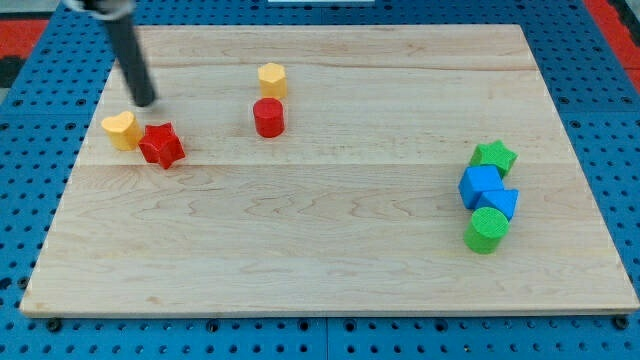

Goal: Move yellow heart along with red star towards bottom center

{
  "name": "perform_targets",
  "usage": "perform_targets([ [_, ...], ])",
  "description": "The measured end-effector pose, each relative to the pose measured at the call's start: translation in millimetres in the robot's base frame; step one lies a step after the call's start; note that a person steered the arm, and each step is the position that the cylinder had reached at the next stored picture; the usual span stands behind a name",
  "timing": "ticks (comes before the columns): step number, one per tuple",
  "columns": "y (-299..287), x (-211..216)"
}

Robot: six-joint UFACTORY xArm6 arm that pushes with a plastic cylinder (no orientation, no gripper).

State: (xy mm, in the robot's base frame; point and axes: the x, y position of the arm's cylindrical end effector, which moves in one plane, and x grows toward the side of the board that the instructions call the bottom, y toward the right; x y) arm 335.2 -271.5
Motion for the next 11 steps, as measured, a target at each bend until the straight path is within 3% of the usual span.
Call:
perform_targets([
  [1,-24.8,29.7],
  [2,55.3,104.8],
  [3,135.3,140.3],
  [5,40.9,137.0],
  [6,48.5,73.3],
  [7,118.6,71.8],
  [8,148.2,80.6],
  [9,151.4,108.6],
  [11,149.7,114.6],
])
